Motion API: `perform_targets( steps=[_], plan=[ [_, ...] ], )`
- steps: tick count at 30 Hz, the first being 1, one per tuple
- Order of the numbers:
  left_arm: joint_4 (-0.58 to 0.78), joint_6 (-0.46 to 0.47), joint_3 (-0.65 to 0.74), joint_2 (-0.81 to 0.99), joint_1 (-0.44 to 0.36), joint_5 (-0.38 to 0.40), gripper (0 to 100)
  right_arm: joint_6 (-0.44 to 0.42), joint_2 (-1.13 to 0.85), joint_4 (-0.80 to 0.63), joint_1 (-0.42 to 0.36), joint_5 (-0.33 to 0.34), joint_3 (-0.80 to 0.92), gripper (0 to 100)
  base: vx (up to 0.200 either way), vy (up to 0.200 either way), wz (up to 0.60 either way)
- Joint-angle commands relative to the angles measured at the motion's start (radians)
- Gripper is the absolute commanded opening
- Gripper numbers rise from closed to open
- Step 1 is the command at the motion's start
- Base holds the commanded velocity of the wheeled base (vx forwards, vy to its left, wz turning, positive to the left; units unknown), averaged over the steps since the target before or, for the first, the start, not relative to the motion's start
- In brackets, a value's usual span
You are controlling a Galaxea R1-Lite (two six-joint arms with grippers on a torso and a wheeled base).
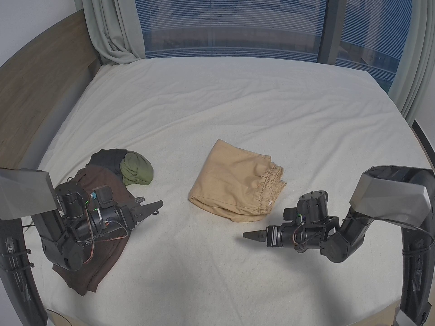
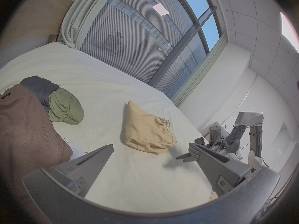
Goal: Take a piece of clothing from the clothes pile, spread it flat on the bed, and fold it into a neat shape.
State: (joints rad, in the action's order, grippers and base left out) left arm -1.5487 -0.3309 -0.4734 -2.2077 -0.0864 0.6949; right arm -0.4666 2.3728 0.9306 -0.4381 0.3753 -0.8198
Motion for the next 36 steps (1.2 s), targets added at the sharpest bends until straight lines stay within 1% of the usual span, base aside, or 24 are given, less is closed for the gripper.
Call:
perform_targets(
  steps=[1, 5, 8, 9, 12, 13, 17, 19, 21, 22, 25, 28, 29, 31, 36],
  plan=[
    [-0.001, -0.002, -0.007, 0.0, 0.002, 0.0, 100, 0.005, -0.107, -0.004, -0.085, 0.001, 0.065, 100, 0.0, 0.0, 0.0],
    [-0.001, -0.002, -0.007, 0.002, 0.013, 0.002, 100, 0.005, -0.164, -0.032, -0.146, 0.001, 0.06, 100, 0.0, 0.0, 0.0],
    [-0.001, -0.004, -0.01, 0.0, 0.013, 0.002, 100, 0.0, -0.204, -0.056, -0.171, 0.004, 0.033, 100, 0.0, 0.0, 0.0],
    [-0.001, -0.004, -0.01, 0.0, 0.013, 0.002, 100, 0.0, -0.204, -0.056, -0.171, 0.004, 0.033, 100, 0.0, 0.0, 0.0],
    [-0.001, -0.004, -0.014, -0.003, 0.013, 0.002, 100, -0.007, -0.221, -0.081, -0.16, 0.004, -0.064, 100, 0.0, 0.0, 0.0],
    [-0.001, -0.004, -0.014, -0.003, 0.013, 0.002, 100, -0.007, -0.221, -0.081, -0.159, 0.004, -0.067, 100, 0.0, 0.0, 0.0],
    [-0.001, -0.004, -0.014, -0.001, 0.013, 0.002, 100, -0.069, -0.199, -0.087, -0.087, 0.001, -0.216, 100, 0.0, 0.0, 0.0],
    [-0.001, -0.004, -0.014, -0.001, 0.013, 0.002, 100, -0.073, -0.15, -0.088, -0.051, 0.001, -0.269, 100, 0.0, 0.0, 0.0],
    [-0.001, -0.004, -0.014, 0.0, 0.013, 0.002, 100, -0.073, -0.145, -0.088, -0.048, 0.001, -0.274, 100, 0.0, 0.0, 0.0],
    [-0.001, -0.004, -0.016, 0.0, 0.014, 0.002, 100, -0.075, -0.07, -0.09, -0.001, -0.001, -0.346, 100, 0.0, 0.0, 0.0],
    [-0.001, -0.004, -0.017, -0.001, 0.016, 0.002, 100, -0.075, -0.001, -0.09, 0.033, -0.001, -0.404, 100, 0.0, 0.0, 0.0],
    [-0.001, -0.004, -0.022, -0.004, 0.017, 0.002, 100, -0.075, 0.033, -0.09, 0.044, -0.001, -0.429, 100, 0.0, 0.0, 0.0],
    [-0.001, -0.004, -0.022, -0.006, 0.017, 0.002, 100, -0.075, 0.088, -0.088, 0.05, -0.024, -0.458, 100, 0.0, 0.0, 0.0],
    [-0.001, -0.004, -0.022, -0.006, 0.017, 0.002, 100, -0.069, 0.137, -0.079, 0.05, -0.049, -0.473, 100, 0.0, 0.0, 0.0],
    [-0.001, -0.005, -0.017, -0.006, 0.016, 0.002, 100, -0.058, 0.215, -0.078, 0.048, -0.055, -0.483, 100, 0.0, 0.0, 0.0]
  ],
)
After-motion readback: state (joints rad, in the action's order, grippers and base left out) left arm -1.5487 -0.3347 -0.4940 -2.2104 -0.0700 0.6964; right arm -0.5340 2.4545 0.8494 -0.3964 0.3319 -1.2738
